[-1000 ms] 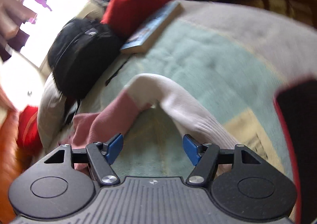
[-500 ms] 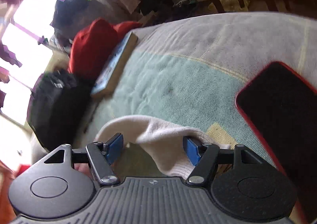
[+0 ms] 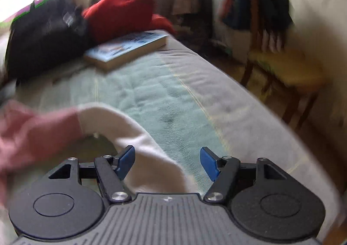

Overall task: Fold clothes
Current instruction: 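Grasp the white sleeve cuff with the right gripper, pull it straight, release, then withdraw the open right gripper from the straightened sleeve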

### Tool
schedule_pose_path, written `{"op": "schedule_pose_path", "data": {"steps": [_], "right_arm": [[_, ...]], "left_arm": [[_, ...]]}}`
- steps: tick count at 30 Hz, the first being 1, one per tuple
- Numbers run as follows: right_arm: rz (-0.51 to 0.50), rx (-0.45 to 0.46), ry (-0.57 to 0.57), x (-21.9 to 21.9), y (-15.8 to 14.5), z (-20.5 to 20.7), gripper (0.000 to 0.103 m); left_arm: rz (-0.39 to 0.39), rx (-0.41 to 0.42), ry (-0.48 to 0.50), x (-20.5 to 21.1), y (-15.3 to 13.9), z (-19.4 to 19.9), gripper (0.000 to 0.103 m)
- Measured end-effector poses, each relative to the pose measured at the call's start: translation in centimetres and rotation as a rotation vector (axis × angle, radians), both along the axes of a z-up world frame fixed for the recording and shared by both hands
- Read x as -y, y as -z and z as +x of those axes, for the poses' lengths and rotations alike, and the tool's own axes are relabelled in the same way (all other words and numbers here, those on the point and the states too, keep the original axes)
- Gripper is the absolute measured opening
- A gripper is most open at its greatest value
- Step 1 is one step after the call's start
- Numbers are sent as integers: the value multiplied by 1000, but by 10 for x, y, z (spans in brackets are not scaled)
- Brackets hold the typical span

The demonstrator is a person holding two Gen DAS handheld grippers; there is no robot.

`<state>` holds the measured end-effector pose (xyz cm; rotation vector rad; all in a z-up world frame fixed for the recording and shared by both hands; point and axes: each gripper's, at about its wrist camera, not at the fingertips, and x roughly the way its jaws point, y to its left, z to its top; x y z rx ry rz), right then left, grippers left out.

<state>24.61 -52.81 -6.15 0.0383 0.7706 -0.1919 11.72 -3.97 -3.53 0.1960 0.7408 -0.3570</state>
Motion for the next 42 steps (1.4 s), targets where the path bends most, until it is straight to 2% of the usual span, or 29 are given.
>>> {"op": "schedule_pose_path", "data": {"steps": [2, 4, 6, 10, 17, 20, 21, 25, 28, 30, 32, 33, 35, 38, 40, 42], "right_arm": [[-66, -62, -58, -3, 12, 11, 65], [-140, -139, -97, -7, 26, 24, 28], [-136, -154, -149, -12, 23, 27, 12], [-378, -114, -139, -26, 2, 38, 11], [-736, 19, -84, -31, -31, 78, 11], [-796, 90, -69, -32, -40, 85, 13], [-796, 108, -64, -31, -42, 86, 17], [-782, 74, -26, -15, -37, 79, 33], [-790, 12, 17, 3, -26, 70, 34], [-774, -19, 67, 20, -24, 65, 34], [-689, -39, 113, 40, -29, 60, 34], [-616, -43, 126, 48, -33, 58, 34], [-438, -44, 135, 61, -40, 54, 36], [-106, -30, 108, 72, -42, 51, 48], [98, -15, 93, 77, -37, 52, 48], [245, 1, 87, 79, -31, 55, 48]], "left_arm": [[-3, -3, -2, 1, 0, 1, 97], [-4, -3, -3, 1, 0, 0, 97], [-5, -3, -3, 1, 0, -1, 97], [-1, -10, -8, 1, 2, 0, 97], [-3, -4, -7, 2, 0, 2, 97], [-6, 1, -9, 0, -2, 1, 97], [-7, 4, -11, -1, -2, 1, 97], [-17, 7, -20, -5, -2, 2, 97], [-21, 5, -20, -6, -1, 3, 97], [-23, 5, -13, -5, -1, 3, 97], [-28, 6, -6, -3, -1, 2, 97], [-30, 8, -3, -3, -2, 2, 97], [-34, 11, 0, -1, -2, 2, 97], [-35, 13, 4, 1, -3, 0, 97], [-32, 14, 4, 1, -3, -1, 97], [-29, 13, 0, 0, -3, -2, 97]]}}
